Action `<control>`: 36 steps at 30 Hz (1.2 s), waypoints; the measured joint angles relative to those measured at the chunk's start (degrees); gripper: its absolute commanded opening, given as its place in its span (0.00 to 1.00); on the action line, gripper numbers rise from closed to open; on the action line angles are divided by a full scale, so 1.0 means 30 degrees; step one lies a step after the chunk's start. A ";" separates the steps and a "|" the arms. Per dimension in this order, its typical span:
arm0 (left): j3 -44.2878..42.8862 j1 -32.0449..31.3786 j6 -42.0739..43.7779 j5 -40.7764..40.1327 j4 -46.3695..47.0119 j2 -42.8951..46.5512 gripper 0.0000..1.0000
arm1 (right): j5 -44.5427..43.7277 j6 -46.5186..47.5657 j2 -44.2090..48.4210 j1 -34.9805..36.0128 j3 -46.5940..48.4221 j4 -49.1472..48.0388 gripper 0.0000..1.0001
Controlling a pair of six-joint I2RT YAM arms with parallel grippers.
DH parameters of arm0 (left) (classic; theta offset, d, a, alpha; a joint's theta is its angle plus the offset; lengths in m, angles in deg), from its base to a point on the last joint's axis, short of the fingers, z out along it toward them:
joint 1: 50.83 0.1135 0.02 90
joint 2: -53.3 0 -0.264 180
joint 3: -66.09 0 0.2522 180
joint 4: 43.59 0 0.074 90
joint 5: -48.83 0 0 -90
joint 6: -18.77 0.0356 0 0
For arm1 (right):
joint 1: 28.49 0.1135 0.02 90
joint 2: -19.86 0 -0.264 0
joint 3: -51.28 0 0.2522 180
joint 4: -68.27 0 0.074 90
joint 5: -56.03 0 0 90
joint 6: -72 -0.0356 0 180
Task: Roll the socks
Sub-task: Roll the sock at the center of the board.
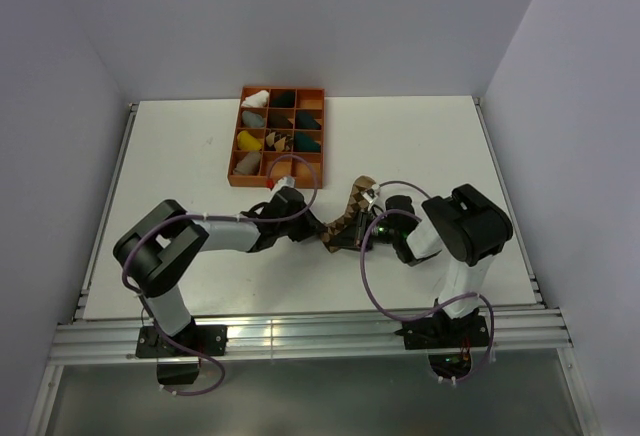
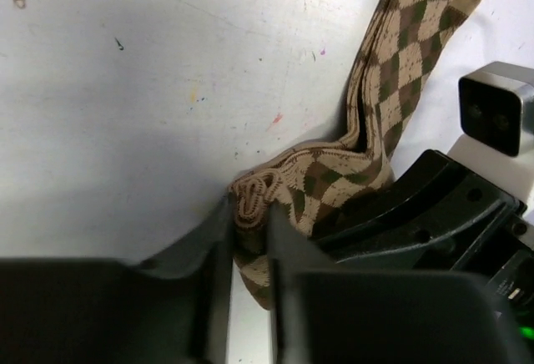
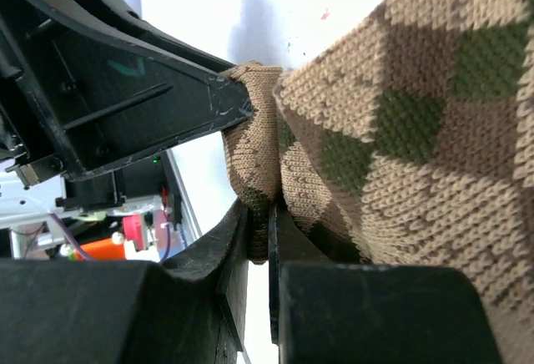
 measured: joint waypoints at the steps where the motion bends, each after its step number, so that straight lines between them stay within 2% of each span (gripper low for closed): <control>1: -0.0138 0.0000 -0.0015 0.0022 -0.0146 -0.0044 0.05 | -0.0066 0.0182 0.0204 0.0000 0.0000 0.0262 0.16; 2: -0.0299 -0.0007 -0.0007 0.0036 -0.0291 -0.0080 0.01 | -0.0175 0.0386 0.0481 0.0000 0.0000 0.0634 0.20; 3: -0.0481 -0.0029 0.0058 0.0022 -0.0503 -0.0102 0.00 | -0.0423 0.0765 0.0991 0.0000 0.0007 0.1370 0.28; 6: -0.0940 -0.0182 0.0109 -0.0022 -0.1173 -0.0153 0.00 | -0.1399 0.2200 0.2943 0.0146 0.0066 0.3891 0.40; 10: -0.1647 -0.0262 0.0546 -0.0153 -0.2441 -0.0189 0.00 | -0.3898 0.4634 0.6171 0.0969 0.0648 0.8094 0.49; 15: -0.2951 -0.0299 0.1457 -0.0299 -0.4379 -0.0481 0.00 | -0.9289 0.7723 0.9785 0.3956 0.1792 1.2407 0.53; 20: -0.3905 -0.0321 0.2120 -0.0386 -0.5661 -0.0772 0.00 | -1.3486 0.9945 1.1555 0.6768 0.1967 1.3770 0.53; 27: -0.4634 -0.0321 0.2543 -0.0415 -0.6725 -0.1027 0.00 | -1.7238 1.1970 1.0287 0.9165 0.2208 1.4353 0.53; 36: -0.4954 -0.0313 0.2616 -0.0423 -0.7359 -0.1107 0.00 | -2.0844 1.3049 0.8364 1.1613 0.3308 1.4528 0.53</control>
